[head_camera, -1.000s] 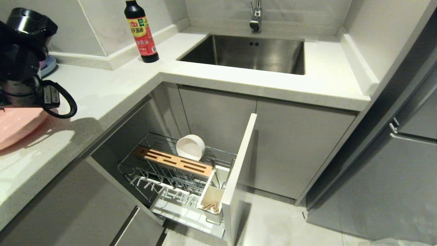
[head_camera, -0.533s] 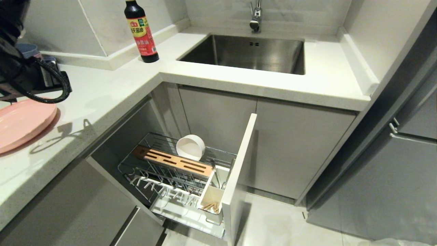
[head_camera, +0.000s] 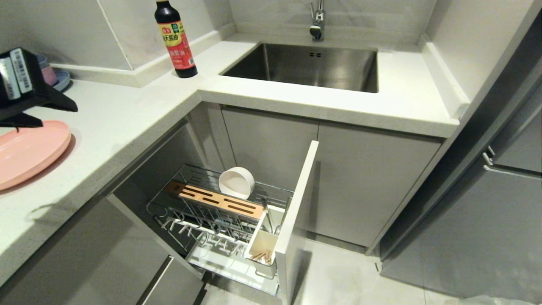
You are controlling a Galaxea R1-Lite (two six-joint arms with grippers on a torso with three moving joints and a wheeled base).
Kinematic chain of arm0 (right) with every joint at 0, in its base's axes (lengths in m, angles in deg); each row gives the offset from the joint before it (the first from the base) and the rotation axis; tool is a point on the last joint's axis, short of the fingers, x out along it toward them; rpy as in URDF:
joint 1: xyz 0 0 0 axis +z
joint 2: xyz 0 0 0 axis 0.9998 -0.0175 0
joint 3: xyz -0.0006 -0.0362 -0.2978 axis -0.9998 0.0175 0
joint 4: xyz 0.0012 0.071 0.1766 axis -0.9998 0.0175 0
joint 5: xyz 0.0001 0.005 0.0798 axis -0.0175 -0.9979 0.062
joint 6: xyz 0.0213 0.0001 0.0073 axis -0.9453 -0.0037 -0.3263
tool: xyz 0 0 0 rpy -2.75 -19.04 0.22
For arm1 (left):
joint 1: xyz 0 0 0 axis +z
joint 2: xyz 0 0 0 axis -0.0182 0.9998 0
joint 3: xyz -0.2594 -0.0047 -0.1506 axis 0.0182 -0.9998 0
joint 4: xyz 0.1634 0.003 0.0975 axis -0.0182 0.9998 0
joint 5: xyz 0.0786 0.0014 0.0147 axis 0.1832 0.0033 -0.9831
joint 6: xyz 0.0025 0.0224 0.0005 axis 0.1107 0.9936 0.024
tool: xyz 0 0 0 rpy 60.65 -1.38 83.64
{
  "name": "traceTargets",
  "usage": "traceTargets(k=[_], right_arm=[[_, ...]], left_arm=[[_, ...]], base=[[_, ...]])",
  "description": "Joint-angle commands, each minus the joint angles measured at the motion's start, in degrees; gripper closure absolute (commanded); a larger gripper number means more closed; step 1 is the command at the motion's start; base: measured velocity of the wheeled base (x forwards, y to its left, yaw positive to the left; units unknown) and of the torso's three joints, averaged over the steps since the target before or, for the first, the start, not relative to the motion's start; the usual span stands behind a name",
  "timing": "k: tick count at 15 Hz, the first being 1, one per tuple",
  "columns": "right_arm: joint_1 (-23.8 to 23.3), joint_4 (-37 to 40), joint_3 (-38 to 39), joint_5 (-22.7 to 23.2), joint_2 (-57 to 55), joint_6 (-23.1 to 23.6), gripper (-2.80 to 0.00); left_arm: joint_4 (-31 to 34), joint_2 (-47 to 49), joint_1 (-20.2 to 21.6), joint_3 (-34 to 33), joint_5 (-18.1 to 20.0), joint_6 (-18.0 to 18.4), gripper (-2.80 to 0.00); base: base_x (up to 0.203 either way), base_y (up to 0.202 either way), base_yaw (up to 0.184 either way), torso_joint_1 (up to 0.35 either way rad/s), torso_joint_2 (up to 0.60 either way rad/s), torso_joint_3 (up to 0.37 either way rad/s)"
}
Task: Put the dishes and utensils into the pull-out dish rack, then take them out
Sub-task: Take the bowl out of the cupboard
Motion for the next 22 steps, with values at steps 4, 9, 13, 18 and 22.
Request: traceTargets(k=[4, 9, 13, 18, 22], right_arm=[[0.0, -0.1, 0.0, 0.0, 0.0, 0.0, 0.00], [0.0, 0.0, 0.1, 0.0, 0.1, 0.0, 0.00], [0.0, 0.0, 0.1, 0.0, 0.0, 0.0, 0.00], [0.0, 0.0, 0.0, 0.0, 0.0, 0.0, 0.00], [0.0, 0.0, 0.0, 0.0, 0.0, 0.0, 0.00]], left_arm=[[0.3, -2.2, -13.8, -6.3, 1.1, -22.2, 0.00], [-7.2, 6.0, -11.6, -16.2, 5.8, -29.1, 0.00], [-20.9, 13.6, -6.2, -23.7, 8.2, -29.3, 0.00], [-38.2, 22.7, -2.1, -29.9, 12.2, -28.1, 0.00], [-47.0, 28.4, 0.8, -30.4, 16.0, -25.5, 0.00]], base=[[0.000, 0.000, 0.000, 0.000, 0.00, 0.000], [0.000, 0.000, 0.000, 0.000, 0.00, 0.000], [0.000, 0.000, 0.000, 0.000, 0.00, 0.000], [0.000, 0.000, 0.000, 0.000, 0.00, 0.000], [0.000, 0.000, 0.000, 0.000, 0.00, 0.000]])
